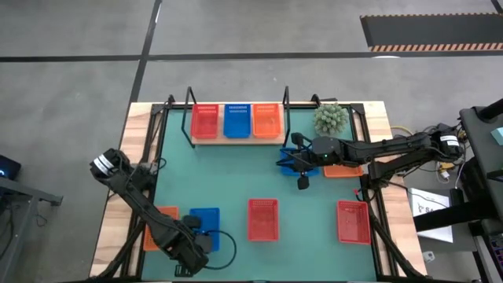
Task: Stack baskets on shelf by color
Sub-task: Stack the bottom blue bin on top of the blue bin on the shelf
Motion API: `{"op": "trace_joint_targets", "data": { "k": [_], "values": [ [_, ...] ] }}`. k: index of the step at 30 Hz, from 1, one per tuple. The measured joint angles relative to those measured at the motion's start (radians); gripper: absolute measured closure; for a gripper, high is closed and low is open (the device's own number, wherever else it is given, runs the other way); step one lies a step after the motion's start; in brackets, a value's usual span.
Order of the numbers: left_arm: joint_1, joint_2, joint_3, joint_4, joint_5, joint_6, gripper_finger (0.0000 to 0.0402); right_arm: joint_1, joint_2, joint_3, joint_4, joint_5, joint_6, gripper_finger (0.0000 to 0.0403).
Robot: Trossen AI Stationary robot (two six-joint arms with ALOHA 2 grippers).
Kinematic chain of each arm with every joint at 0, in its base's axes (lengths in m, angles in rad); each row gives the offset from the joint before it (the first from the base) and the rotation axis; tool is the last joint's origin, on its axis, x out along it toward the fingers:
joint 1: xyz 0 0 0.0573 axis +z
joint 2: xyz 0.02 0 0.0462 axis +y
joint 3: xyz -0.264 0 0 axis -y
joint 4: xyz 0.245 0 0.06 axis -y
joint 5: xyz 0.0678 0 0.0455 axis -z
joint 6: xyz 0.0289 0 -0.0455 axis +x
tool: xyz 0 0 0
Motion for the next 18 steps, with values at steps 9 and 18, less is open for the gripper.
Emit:
{"op": "trace_joint_targets", "data": {
  "k": [9,18],
  "values": [
    [0.026,0.000,-0.116,0.186,-0.086,0.031,0.0240,0.000,0.000,0.000,-0.007,0.009,-0.002,0.0394],
    [0.041,0.000,-0.118,0.209,-0.087,0.035,0.0388,0.000,0.000,0.000,-0.007,0.010,-0.009,0.0394]
  ]
}}
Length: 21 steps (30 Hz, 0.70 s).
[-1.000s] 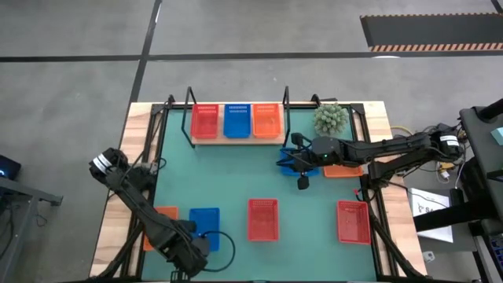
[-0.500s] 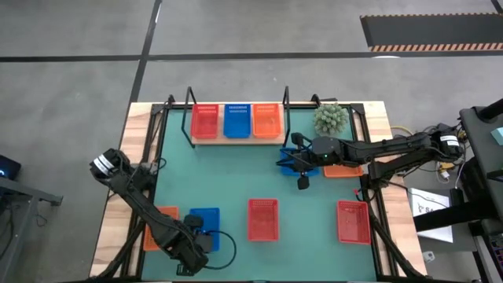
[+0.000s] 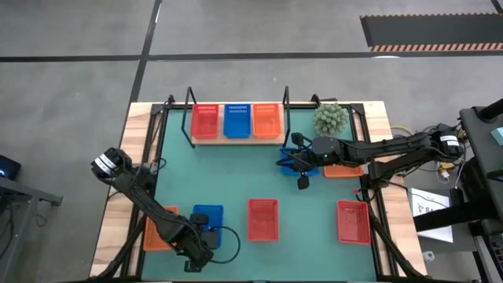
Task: Stack baskets on shelf by color
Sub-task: Stack the bottom blue bin on top of the blue bin on the shelf
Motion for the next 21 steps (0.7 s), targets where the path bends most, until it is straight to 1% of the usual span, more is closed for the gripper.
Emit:
{"op": "trace_joint_targets", "data": {
  "k": [2,6,12,14,17,21],
  "values": [
    [0.001,0.000,0.004,-0.003,-0.011,0.000,0.0393,0.000,0.000,0.000,0.000,0.000,0.000,0.0394],
    [0.022,0.000,0.047,-0.032,-0.069,0.032,0.0398,0.000,0.000,0.000,-0.001,0.000,0.002,0.0394],
    [0.070,0.000,0.198,-0.319,-0.086,0.073,0.0400,0.000,-0.001,0.000,-0.001,0.000,0.002,0.0394],
    [0.084,-0.001,0.263,-0.395,-0.100,0.128,0.0401,0.000,-0.001,0.000,-0.002,0.000,0.002,0.0394],
    [0.116,-0.002,0.346,-0.496,-0.161,0.234,0.0401,0.000,-0.001,0.000,-0.016,0.000,0.002,0.0394],
    [0.193,-0.010,0.416,-0.584,-0.235,0.365,0.0401,-0.001,-0.007,0.000,-0.085,0.000,0.011,0.0394]
  ]
}}
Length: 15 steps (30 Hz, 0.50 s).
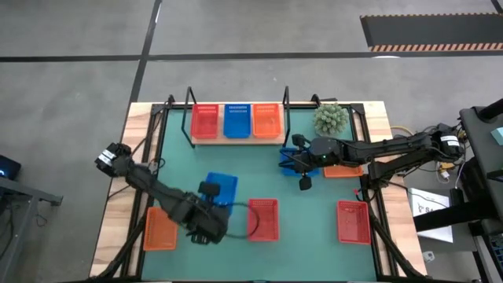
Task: Stack baskets on shelf by color
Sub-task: Stack the bottom blue bin on top of the blue bin on the shelf
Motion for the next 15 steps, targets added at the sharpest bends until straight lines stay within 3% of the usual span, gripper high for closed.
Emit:
{"op": "trace_joint_targets", "data": {
  "k": [8,15],
  "values": [
    [0.235,-0.085,-0.011,0.031,-0.166,0.329,0.0401,0.000,-0.021,0.000,-0.036,0.000,0.003,0.0394],
    [0.515,-0.134,-0.050,0.203,-0.143,0.659,0.0401,-0.002,-0.037,0.000,-0.094,0.018,0.013,0.0394]
  ]
}}
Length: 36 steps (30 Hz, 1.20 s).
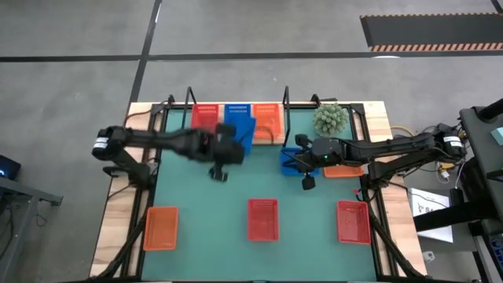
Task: Stack baskets on shelf by color
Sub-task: Stack the bottom blue bin on top of the blue bin on the shelf
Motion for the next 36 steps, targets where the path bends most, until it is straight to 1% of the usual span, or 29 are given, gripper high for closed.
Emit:
{"op": "trace_joint_targets", "data": {
  "k": [3,6,9,12,14,21,23,26,36],
  "values": [
    [0.121,0.008,-0.001,0.091,0.080,0.099,0.0401,0.000,-0.008,0.000,-0.010,0.032,0.002,0.0394],
    [0.231,0.034,-0.003,0.168,0.175,0.155,0.0402,0.000,-0.021,0.000,-0.018,0.036,-0.004,0.0394],
    [0.315,0.067,-0.005,0.200,0.188,0.180,0.0402,0.000,-0.040,0.000,-0.026,0.036,-0.013,0.0394],
    [0.368,0.092,-0.005,0.210,0.188,0.176,0.0402,-0.002,-0.063,0.000,-0.031,0.036,-0.018,0.0394],
    [0.383,0.105,-0.008,0.204,0.188,0.173,0.0402,-0.003,-0.077,0.000,-0.032,0.036,-0.025,0.0394],
    [0.384,0.121,-0.017,0.204,0.189,0.171,0.0402,-0.011,-0.093,0.000,-0.038,0.035,-0.041,0.0394],
    [0.383,0.121,-0.017,0.205,0.177,0.149,0.0402,-0.016,-0.093,0.000,-0.038,0.035,-0.041,0.0394],
    [0.383,0.121,-0.017,0.205,0.129,0.123,0.0402,-0.016,-0.093,0.000,-0.038,0.035,-0.040,0.0394],
    [0.383,0.121,-0.044,0.205,0.125,0.124,0.0401,-0.016,-0.092,0.000,-0.040,0.035,-0.012,0.0394]
  ]
}}
